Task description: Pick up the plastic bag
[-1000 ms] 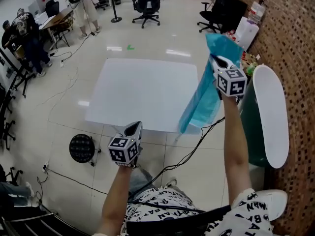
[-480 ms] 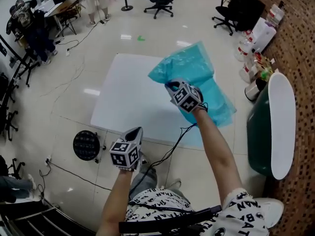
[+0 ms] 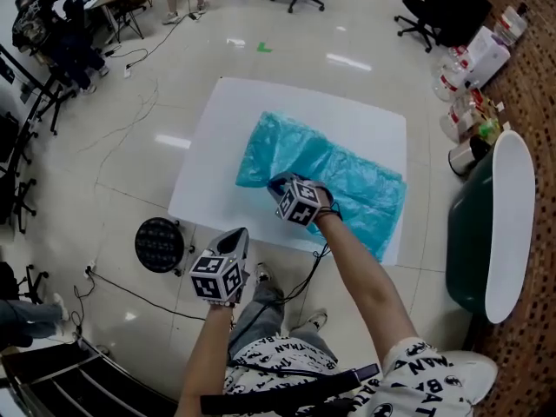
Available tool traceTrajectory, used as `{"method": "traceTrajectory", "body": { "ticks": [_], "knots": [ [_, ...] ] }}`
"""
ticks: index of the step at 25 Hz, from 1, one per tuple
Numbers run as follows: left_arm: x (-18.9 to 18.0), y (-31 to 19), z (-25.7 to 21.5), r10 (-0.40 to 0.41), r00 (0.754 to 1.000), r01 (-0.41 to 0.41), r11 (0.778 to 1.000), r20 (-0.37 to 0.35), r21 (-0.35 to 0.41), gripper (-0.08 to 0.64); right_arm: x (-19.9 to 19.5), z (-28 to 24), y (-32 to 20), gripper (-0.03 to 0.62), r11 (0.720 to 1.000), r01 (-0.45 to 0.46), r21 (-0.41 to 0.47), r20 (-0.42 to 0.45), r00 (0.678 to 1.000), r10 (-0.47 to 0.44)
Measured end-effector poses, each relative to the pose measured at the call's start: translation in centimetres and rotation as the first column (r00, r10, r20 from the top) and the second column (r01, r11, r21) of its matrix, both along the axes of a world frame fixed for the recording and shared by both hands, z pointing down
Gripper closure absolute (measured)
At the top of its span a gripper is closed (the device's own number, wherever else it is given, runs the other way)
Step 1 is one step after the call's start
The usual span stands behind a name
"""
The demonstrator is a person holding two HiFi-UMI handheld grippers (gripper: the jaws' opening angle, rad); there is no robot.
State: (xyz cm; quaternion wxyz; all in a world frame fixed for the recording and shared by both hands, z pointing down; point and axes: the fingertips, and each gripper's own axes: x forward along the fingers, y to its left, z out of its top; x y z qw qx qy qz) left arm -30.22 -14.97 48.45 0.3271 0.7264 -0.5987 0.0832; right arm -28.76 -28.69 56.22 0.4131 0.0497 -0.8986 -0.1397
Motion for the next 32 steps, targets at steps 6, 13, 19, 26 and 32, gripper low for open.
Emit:
{"method": "traceTrajectory", "body": {
  "ticks": [6, 13, 19, 26, 32],
  "knots": [
    [-2.0, 0.4, 2.1, -0.029, 1.000, 0.028, 0.999, -0.008, -0.037, 0.563, -2.9, 3.5, 2.7, 0.577, 0.995, 0.038, -0.094, 0.017, 0.999, -0.036],
    [-3.6, 0.0, 3.6, -0.037, 0.999, 0.037, 0.997, -0.008, -0.072, 0.563, -4.1, 4.9, 4.2, 0.413, 0.967, 0.003, -0.253, 0.075, 0.997, 0.017],
    [-3.9, -2.3, 4.1, 0.014, 0.999, -0.012, 0.997, 0.030, -0.076, 0.563, -1.1, 1.5, 3.7, 0.340, 0.915, -0.083, -0.395, 0.151, 0.976, 0.154],
    [-2.8, -6.9, 8.0, 0.141, 0.987, -0.128, 0.981, 0.082, -0.144, 0.564, 12.6, 0.9, 1.2, 0.342, 0.763, -0.364, -0.534, 0.151, 0.847, 0.510],
    [-4.9, -7.5, 14.3, 0.191, 0.973, -0.149, 0.947, 0.128, -0.284, 0.563, 28.2, 5.8, 3.1, 0.558, 0.564, -0.679, -0.470, -0.128, 0.684, 0.718]
  ]
}}
